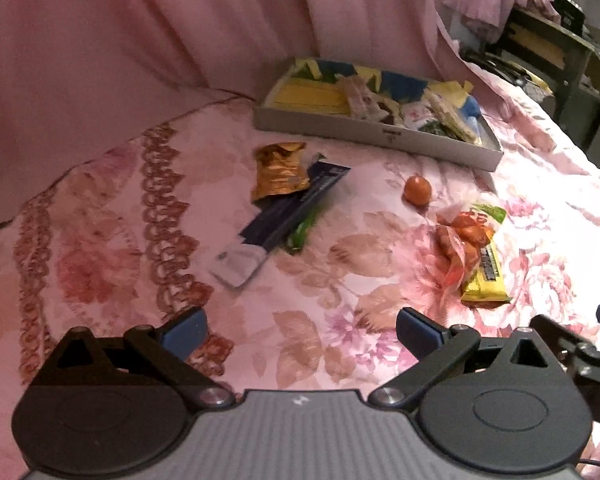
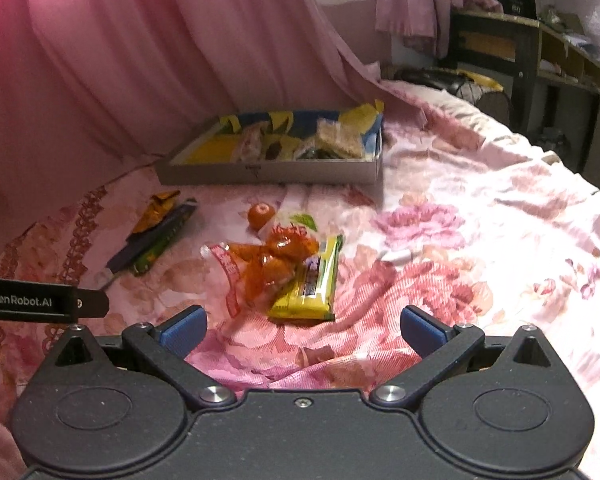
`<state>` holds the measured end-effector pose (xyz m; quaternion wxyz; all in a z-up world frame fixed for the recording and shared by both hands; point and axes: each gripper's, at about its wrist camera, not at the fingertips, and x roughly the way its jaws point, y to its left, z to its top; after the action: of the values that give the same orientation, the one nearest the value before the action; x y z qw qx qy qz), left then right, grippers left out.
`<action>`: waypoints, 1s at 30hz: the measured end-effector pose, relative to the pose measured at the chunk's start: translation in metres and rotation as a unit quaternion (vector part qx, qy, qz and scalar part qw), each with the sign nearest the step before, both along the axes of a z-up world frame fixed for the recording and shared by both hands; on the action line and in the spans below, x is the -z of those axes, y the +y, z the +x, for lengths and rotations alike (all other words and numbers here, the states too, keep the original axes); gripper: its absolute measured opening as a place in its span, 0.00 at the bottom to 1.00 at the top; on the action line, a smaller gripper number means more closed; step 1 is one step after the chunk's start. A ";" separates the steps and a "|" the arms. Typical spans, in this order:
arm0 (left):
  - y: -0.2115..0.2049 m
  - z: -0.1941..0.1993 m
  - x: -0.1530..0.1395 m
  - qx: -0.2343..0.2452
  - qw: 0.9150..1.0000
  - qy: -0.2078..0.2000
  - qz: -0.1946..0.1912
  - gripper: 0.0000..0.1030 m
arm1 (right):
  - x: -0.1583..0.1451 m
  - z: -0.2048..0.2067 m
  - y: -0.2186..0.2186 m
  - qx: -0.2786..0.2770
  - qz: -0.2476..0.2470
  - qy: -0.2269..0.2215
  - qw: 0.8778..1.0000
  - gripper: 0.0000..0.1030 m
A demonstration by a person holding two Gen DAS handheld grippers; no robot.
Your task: Organize snacks
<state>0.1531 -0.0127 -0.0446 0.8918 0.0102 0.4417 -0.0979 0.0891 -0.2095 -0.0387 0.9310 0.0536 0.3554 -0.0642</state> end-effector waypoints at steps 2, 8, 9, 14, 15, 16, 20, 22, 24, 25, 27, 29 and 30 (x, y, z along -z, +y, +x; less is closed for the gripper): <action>-0.004 0.006 0.000 0.013 1.000 -0.003 -0.007 1.00 | 0.005 0.006 0.001 0.005 -0.009 0.004 1.000 0.99; -0.022 0.026 -0.003 0.067 0.996 -0.021 -0.053 1.00 | 0.026 0.025 0.008 0.026 -0.055 0.010 0.998 0.99; -0.025 0.031 -0.003 0.076 0.995 -0.020 -0.064 1.00 | 0.029 0.028 0.008 0.030 -0.063 0.011 0.998 0.99; -0.046 0.056 0.004 0.120 0.987 0.001 -0.109 1.00 | 0.044 0.040 0.009 0.042 -0.082 0.018 0.996 0.99; -0.050 0.060 0.008 0.127 0.985 0.005 -0.113 1.00 | 0.046 0.042 0.010 0.042 -0.084 0.020 0.995 0.99; -0.055 0.065 0.011 0.137 0.984 0.010 -0.117 1.00 | 0.048 0.044 0.010 0.042 -0.087 0.021 0.995 0.99; -0.076 0.081 0.025 0.175 0.977 0.028 -0.121 1.00 | 0.057 0.051 0.014 0.043 -0.098 0.026 0.994 0.99; -0.086 0.086 0.030 0.197 0.973 0.034 -0.117 1.00 | 0.061 0.056 0.014 0.039 -0.098 0.026 0.994 0.99; -0.095 0.091 0.034 0.224 0.968 0.037 -0.110 1.00 | 0.066 0.061 0.016 0.037 -0.099 0.027 0.994 0.99; -0.098 0.093 0.037 0.236 0.965 0.038 -0.104 1.00 | 0.069 0.064 0.017 0.036 -0.099 0.029 0.994 0.98; -0.106 0.097 0.042 0.251 0.963 0.039 -0.090 0.99 | 0.075 0.070 0.018 0.033 -0.101 0.034 0.994 0.98; -0.111 0.100 0.045 0.260 0.961 0.042 -0.082 0.96 | 0.079 0.073 0.018 0.032 -0.098 0.034 0.994 0.97; -0.113 0.102 0.047 0.261 0.961 0.043 -0.079 0.94 | 0.080 0.074 0.018 0.033 -0.095 0.032 0.994 0.97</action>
<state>0.2547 -0.1257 -0.0917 0.8131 0.0506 0.4527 -0.3625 0.1631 -0.1917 -0.1189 0.9176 -0.0254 0.3749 -0.1299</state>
